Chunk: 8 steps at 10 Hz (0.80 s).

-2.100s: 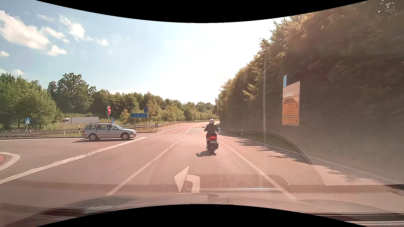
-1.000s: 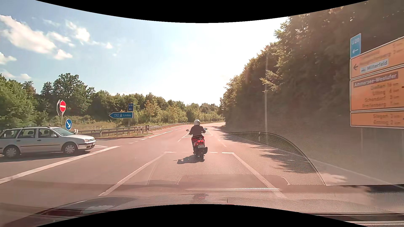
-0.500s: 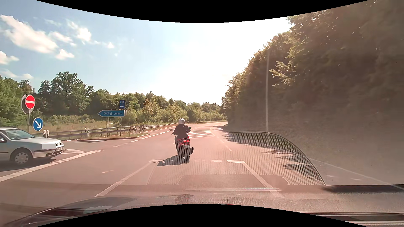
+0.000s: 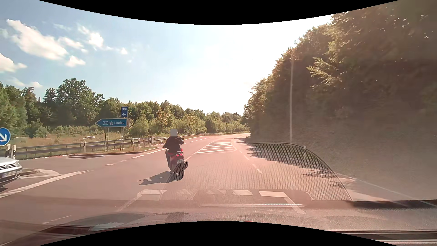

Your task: Follow the waypoints while adhering to traffic rules and regulations

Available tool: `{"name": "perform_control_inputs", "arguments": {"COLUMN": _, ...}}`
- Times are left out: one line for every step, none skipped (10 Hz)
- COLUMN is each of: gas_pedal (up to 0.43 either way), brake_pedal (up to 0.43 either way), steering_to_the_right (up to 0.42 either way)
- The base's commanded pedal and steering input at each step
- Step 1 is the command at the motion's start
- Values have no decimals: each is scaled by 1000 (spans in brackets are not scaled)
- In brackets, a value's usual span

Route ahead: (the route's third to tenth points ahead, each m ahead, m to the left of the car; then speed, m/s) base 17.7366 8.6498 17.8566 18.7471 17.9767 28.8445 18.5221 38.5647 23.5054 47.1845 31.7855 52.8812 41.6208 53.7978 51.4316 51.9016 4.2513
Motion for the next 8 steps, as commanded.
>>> {"name": "perform_control_inputs", "arguments": {"gas_pedal": 0, "brake_pedal": 12, "steering_to_the_right": -95}}
{"name": "perform_control_inputs", "arguments": {"gas_pedal": 8, "brake_pedal": 12, "steering_to_the_right": -128}}
{"name": "perform_control_inputs", "arguments": {"gas_pedal": 39, "brake_pedal": 12, "steering_to_the_right": -159}}
{"name": "perform_control_inputs", "arguments": {"gas_pedal": 39, "brake_pedal": 12, "steering_to_the_right": -198}}
{"name": "perform_control_inputs", "arguments": {"gas_pedal": 59, "brake_pedal": 12, "steering_to_the_right": -229}}
{"name": "perform_control_inputs", "arguments": {"gas_pedal": 67, "brake_pedal": 12, "steering_to_the_right": -271}}
{"name": "perform_control_inputs", "arguments": {"gas_pedal": 98, "brake_pedal": 12, "steering_to_the_right": -316}}
{"name": "perform_control_inputs", "arguments": {"gas_pedal": 110, "brake_pedal": 12, "steering_to_the_right": -354}}
